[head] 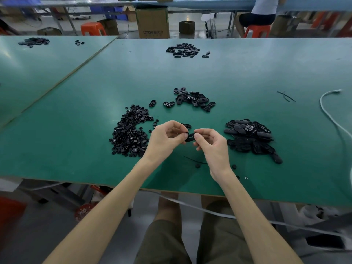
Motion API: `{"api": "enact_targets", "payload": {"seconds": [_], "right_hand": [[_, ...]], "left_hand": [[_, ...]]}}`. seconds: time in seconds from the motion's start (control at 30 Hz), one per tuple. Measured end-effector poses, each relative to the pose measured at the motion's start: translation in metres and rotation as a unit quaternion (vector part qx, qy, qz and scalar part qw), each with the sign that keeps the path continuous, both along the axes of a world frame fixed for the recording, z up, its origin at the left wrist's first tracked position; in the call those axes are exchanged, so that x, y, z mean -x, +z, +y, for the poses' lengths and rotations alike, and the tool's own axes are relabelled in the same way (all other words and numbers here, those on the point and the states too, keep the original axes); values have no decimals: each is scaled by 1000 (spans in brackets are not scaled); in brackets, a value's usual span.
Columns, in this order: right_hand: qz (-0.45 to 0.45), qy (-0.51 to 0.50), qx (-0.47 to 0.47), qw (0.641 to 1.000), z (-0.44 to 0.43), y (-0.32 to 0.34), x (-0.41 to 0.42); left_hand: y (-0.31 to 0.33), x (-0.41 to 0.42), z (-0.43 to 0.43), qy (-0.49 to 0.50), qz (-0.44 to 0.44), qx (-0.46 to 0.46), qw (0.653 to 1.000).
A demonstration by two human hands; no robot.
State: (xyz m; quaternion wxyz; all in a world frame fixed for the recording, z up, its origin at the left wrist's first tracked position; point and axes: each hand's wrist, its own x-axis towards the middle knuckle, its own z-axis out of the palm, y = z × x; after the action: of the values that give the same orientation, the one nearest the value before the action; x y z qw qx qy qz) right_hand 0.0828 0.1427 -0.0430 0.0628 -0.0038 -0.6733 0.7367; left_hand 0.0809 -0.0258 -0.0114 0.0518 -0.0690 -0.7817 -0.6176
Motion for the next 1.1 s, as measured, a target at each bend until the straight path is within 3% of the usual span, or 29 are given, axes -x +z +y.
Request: {"api": "enact_targets", "payload": {"seconds": [0.3, 0.57, 1.1], "right_hand": [[2, 0, -8, 1000, 0, 0, -2], [-1, -4, 0, 1000, -1, 1, -1], [2, -14, 1, 1000, 1, 2, -2]], "left_hand": [[0, -5, 2, 36, -75, -93, 992], [-2, -7, 5, 58, -82, -125, 987], [-2, -8, 7, 85, -49, -45, 994]]}}
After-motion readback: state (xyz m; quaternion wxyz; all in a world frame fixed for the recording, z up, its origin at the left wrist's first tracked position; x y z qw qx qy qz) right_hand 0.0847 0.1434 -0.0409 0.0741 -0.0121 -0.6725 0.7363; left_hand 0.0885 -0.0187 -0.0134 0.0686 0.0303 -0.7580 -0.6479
